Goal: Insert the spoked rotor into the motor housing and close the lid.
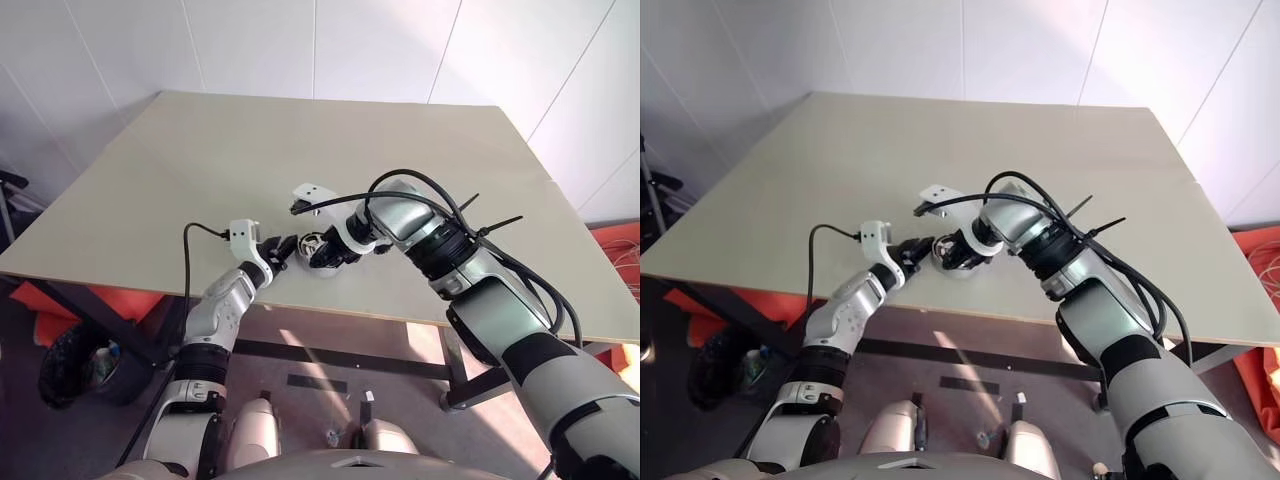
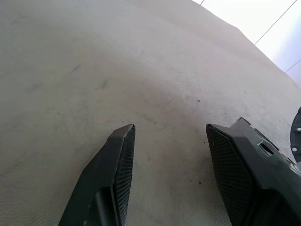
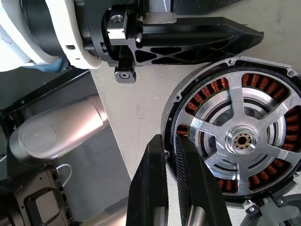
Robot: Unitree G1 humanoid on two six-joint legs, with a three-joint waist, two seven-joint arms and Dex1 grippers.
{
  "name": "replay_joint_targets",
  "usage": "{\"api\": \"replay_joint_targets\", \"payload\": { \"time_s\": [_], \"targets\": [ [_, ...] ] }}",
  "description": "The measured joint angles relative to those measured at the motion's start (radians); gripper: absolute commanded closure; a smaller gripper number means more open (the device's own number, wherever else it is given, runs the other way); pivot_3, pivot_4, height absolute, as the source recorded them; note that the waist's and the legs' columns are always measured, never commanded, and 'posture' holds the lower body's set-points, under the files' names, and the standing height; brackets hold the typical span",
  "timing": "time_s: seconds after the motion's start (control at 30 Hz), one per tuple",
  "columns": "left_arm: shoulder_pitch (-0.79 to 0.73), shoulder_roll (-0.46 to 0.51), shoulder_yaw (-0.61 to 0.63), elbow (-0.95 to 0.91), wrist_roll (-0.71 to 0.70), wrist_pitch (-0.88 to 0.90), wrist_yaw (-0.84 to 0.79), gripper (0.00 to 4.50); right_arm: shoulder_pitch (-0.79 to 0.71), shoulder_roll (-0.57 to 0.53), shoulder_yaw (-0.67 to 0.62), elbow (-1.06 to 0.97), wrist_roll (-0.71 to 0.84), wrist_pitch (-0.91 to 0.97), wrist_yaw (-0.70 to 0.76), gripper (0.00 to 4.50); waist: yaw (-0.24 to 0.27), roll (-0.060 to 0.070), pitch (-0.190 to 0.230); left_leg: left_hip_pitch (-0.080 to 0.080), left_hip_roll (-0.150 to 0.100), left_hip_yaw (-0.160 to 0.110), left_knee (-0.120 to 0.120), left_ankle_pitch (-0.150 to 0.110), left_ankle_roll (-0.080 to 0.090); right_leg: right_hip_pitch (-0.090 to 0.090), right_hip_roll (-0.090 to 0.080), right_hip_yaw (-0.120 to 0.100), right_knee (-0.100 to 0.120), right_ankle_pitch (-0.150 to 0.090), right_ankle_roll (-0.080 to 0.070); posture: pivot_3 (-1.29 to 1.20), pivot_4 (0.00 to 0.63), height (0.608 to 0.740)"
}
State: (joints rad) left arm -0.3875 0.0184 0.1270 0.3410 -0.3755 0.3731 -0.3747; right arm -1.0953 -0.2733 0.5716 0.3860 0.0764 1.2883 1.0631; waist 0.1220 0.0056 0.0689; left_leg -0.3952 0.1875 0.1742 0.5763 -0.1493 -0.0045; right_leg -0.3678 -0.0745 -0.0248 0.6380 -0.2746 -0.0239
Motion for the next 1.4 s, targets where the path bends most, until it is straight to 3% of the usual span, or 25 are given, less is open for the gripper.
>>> {"api": "replay_joint_targets", "payload": {
  "time_s": [0.03,0.47,1.03,1.2,1.4],
  "targets": [
    [0.001,0.0,0.0,0.0,0.0,0.002,0.001,1.93,-0.002,0.003,0.0,0.014,0.003,-0.01,-0.006,4.49,0.0,0.0,0.0,0.001,0.0,0.0,0.0,0.0,-0.001,0.001,0.0,0.0,0.0,0.0,0.0,0.0,0.0,0.74],
    [0.006,0.008,-0.001,-0.005,-0.002,0.01,0.003,1.93,-0.03,0.026,-0.012,0.096,0.025,-0.095,-0.062,0.15,0.006,0.0,0.0,0.006,0.0,0.0,-0.003,0.001,-0.001,0.004,0.0,0.0,0.001,0.001,-0.001,0.0,0.0,0.74],
    [-0.007,0.065,0.013,-0.003,-0.022,0.028,-0.011,1.93,-0.089,0.035,-0.102,0.045,0.099,-0.075,-0.076,0.05,0.002,0.0,0.0,0.003,0.0,0.0,-0.006,0.004,-0.006,-0.001,0.001,0.001,0.001,0.001,-0.002,0.0,0.0,0.74],
    [-0.012,0.086,0.019,-0.003,-0.031,0.041,-0.026,1.93,-0.155,0.042,-0.198,0.06,0.124,-0.088,-0.107,0.05,0.002,0.0,0.0,0.0,0.0,0.0,-0.006,0.004,-0.007,-0.004,0.001,0.0,0.001,0.001,-0.002,0.0,0.0,0.74],
    [-0.015,0.116,0.015,-0.023,-0.051,0.109,-0.087,1.93,-0.24,0.007,-0.364,0.138,0.124,-0.245,-0.186,0.05,0.006,-0.001,0.0,-0.001,0.0,0.0,-0.005,0.004,-0.006,-0.003,0.001,0.0,0.0,0.001,-0.002,0.0,0.0,0.74]
  ]
}}
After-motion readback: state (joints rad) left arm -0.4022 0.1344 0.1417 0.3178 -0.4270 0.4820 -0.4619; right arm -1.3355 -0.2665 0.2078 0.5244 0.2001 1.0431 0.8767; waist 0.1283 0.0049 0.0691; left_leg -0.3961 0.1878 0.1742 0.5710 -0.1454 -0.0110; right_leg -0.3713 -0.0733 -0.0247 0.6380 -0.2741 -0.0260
